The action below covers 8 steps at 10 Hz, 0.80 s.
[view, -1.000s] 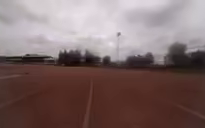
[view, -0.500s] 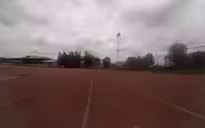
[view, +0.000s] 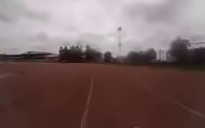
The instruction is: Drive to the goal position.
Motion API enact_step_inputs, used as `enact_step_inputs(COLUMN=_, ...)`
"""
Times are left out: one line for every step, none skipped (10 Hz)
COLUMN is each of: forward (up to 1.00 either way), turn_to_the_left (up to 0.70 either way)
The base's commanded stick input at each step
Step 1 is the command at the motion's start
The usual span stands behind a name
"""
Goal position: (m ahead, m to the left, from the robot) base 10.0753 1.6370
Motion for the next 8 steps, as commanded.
enact_step_inputs(forward=0.7, turn_to_the_left=0.0)
enact_step_inputs(forward=0.7, turn_to_the_left=0.0)
enact_step_inputs(forward=0.7, turn_to_the_left=0.0)
enact_step_inputs(forward=0.7, turn_to_the_left=0.0)
enact_step_inputs(forward=0.7, turn_to_the_left=0.0)
enact_step_inputs(forward=0.7, turn_to_the_left=0.0)
enact_step_inputs(forward=0.7, turn_to_the_left=0.0)
enact_step_inputs(forward=0.7, turn_to_the_left=0.0)
